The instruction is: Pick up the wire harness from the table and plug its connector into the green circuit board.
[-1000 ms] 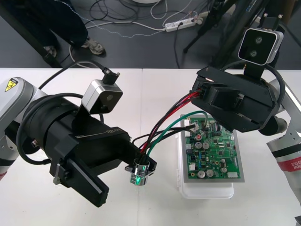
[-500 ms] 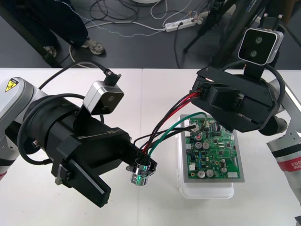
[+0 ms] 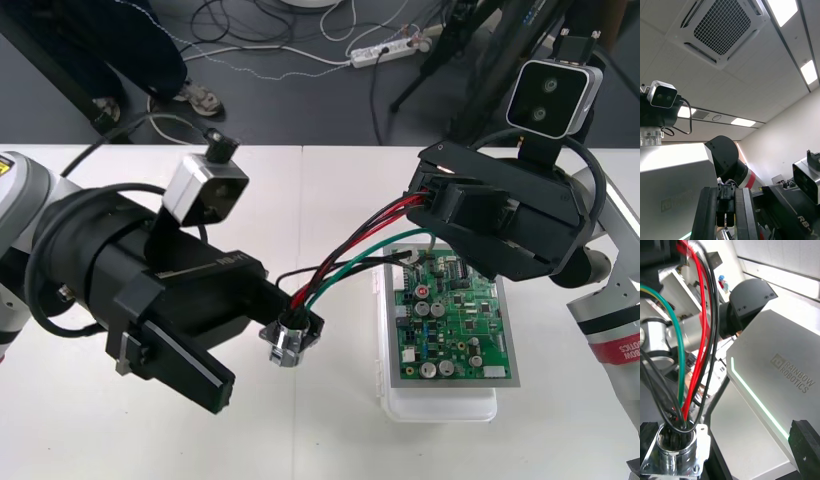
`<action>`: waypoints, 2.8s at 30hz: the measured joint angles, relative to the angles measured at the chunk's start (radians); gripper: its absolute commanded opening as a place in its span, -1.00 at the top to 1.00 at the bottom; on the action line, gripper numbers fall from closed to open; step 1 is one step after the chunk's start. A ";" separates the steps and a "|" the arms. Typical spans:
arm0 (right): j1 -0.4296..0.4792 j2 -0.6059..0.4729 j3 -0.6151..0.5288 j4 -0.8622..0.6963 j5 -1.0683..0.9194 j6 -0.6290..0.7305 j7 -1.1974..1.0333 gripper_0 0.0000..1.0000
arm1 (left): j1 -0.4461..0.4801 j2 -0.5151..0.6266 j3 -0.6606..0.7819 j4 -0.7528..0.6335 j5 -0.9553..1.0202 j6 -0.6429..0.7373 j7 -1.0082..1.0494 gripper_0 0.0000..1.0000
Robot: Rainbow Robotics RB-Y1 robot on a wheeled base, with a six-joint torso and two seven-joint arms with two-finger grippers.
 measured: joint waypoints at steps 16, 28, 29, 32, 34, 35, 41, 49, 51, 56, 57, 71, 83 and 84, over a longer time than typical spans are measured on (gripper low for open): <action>0.000 0.000 0.000 0.000 0.000 0.002 0.000 1.00 | 0.031 0.057 0.179 0.000 -0.003 0.000 0.000 -1.00; 0.000 0.000 0.000 0.000 0.000 0.005 0.000 1.00 | 0.109 0.136 0.254 -0.075 -0.006 0.053 0.000 -1.00; 0.000 0.000 0.000 0.000 0.000 0.005 0.000 1.00 | 0.118 0.139 0.260 -0.091 -0.011 0.066 0.000 -1.00; 0.000 0.000 0.000 0.000 0.000 0.007 0.000 1.00 | 0.138 0.145 0.279 -0.130 -0.034 0.101 -0.001 -1.00; 0.000 0.000 0.000 0.000 0.000 0.011 0.000 1.00 | 0.150 0.146 0.290 -0.153 -0.054 0.125 -0.003 -1.00; 0.000 0.000 0.000 0.000 0.000 0.011 0.000 1.00 | 0.156 0.146 0.294 -0.162 -0.065 0.134 -0.004 -1.00; 0.000 0.000 0.000 0.000 0.000 0.012 0.000 1.00 | 0.193 0.147 0.299 -0.201 -0.101 0.201 -0.081 -1.00; 0.000 0.000 0.000 0.000 0.000 0.016 0.000 1.00 | 0.219 0.147 0.299 -0.243 -0.123 0.270 -0.424 -1.00; 0.000 0.000 0.000 0.000 0.000 0.017 0.000 1.00 | 0.219 0.147 0.299 -0.247 -0.132 0.278 -0.469 -1.00; 0.000 0.000 0.000 0.000 0.000 0.019 0.000 1.00 | 0.219 0.147 0.299 -0.248 -0.155 0.291 -0.480 -1.00; 0.000 0.000 0.000 0.000 0.000 0.020 0.000 1.00 | 0.219 0.146 0.299 -0.248 -0.159 0.294 -0.480 -1.00; 0.000 0.000 0.000 0.000 0.000 0.024 0.002 1.00 | 0.235 0.123 0.299 -0.249 -0.169 0.348 -0.734 -1.00; 0.001 0.000 -0.002 -0.001 0.055 0.031 0.003 1.00 | 0.237 0.100 0.299 -0.249 -0.171 0.358 -0.738 -1.00; 0.001 0.000 -0.003 -0.002 0.066 0.036 0.003 1.00 | 0.237 0.100 0.299 -0.249 -0.171 0.358 -0.738 -1.00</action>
